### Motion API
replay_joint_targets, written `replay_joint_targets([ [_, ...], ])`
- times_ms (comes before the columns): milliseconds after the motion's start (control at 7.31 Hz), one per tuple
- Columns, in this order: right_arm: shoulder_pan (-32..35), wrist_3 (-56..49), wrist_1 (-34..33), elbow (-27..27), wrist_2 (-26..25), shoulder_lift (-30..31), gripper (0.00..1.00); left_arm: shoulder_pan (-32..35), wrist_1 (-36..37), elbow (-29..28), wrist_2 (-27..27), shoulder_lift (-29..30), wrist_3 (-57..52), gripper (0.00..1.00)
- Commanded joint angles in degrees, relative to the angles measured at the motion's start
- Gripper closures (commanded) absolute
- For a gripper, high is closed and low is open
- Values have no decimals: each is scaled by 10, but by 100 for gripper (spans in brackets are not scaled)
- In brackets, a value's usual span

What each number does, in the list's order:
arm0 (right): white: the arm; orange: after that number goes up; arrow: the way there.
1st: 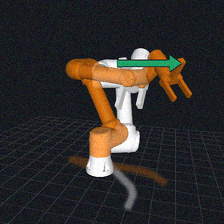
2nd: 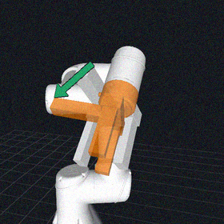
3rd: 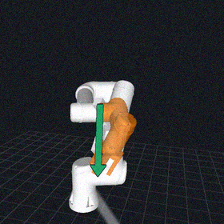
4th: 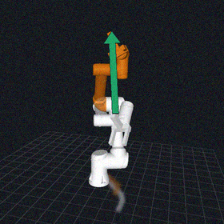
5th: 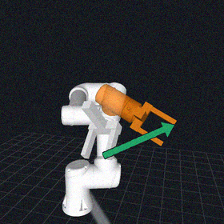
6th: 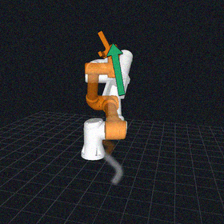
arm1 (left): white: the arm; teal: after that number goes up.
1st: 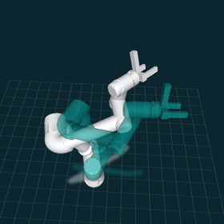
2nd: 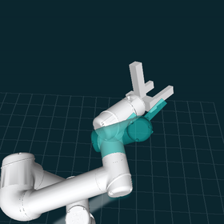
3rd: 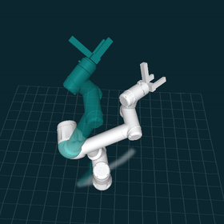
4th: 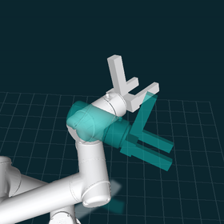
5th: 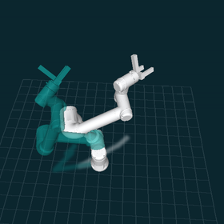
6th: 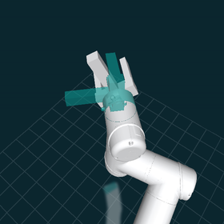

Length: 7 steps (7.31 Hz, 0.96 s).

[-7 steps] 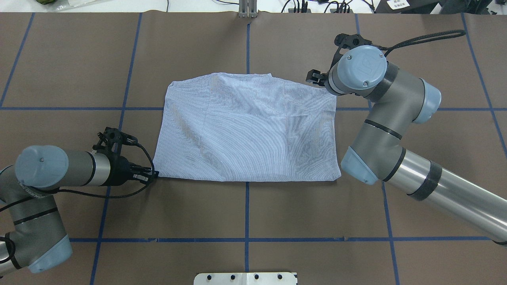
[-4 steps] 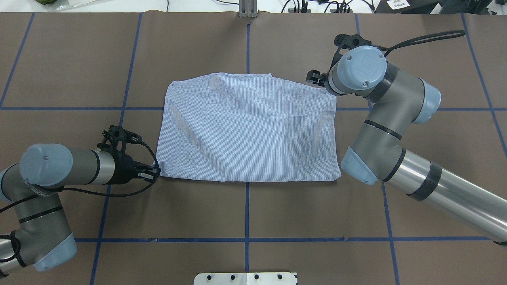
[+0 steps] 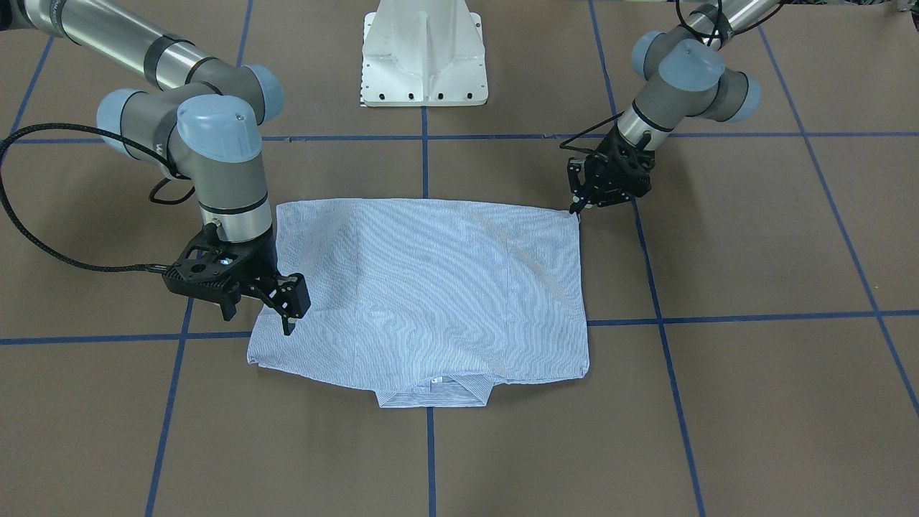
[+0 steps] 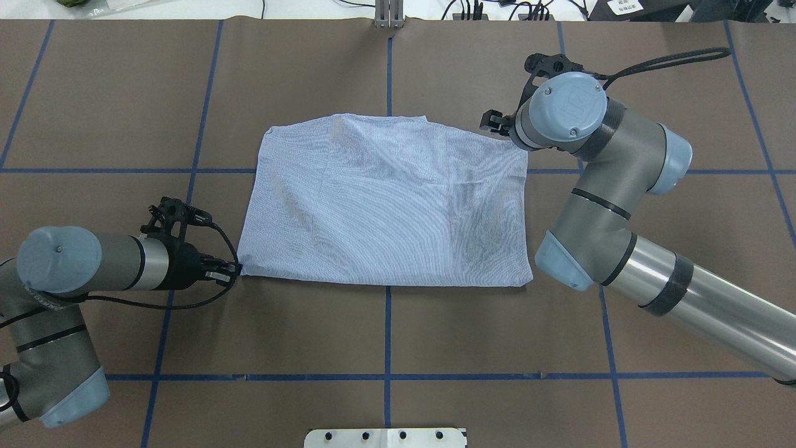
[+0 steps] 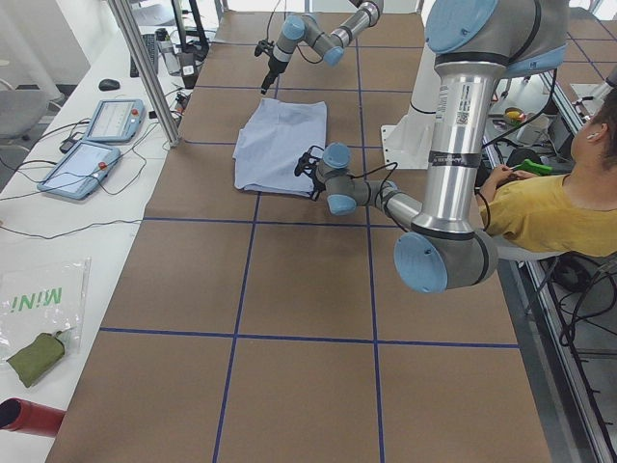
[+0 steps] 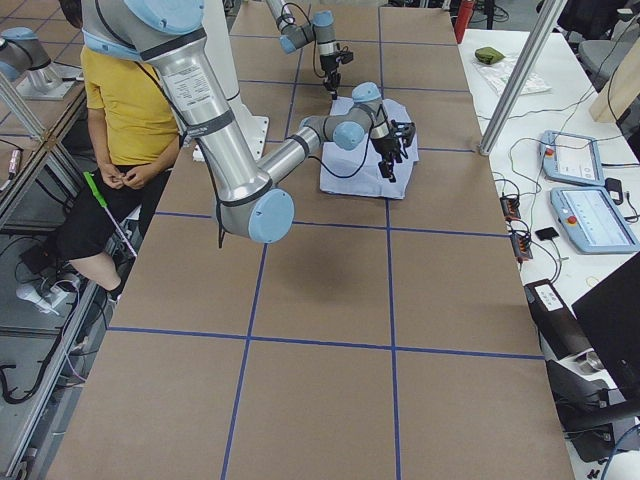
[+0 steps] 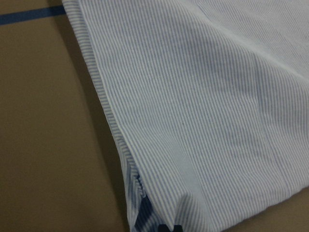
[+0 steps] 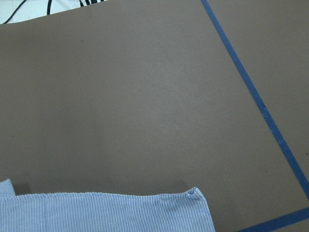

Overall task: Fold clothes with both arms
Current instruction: 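Grasp the side edge of the folded shirt with the left gripper, then lift the side edge and fold it across toward the other side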

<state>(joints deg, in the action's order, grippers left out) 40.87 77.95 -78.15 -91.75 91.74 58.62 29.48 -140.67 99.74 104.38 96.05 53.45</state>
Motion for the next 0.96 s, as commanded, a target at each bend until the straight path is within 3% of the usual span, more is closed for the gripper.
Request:
replay_joint_targets([
  [0, 0, 0, 0, 0, -1, 0, 0, 1, -33, 8, 0, -37, 0, 100],
  [410, -3, 0, -1, -10, -2, 3, 0, 13, -51, -2, -3, -49, -4, 100],
  [547, -4, 1, -1, -10, -2, 4, 0, 50, -44, -11, -1, -41, -37, 100],
  [821, -5, 2, -1, -10, -2, 4, 0, 128, -41, -93, 0, 23, -94, 100],
])
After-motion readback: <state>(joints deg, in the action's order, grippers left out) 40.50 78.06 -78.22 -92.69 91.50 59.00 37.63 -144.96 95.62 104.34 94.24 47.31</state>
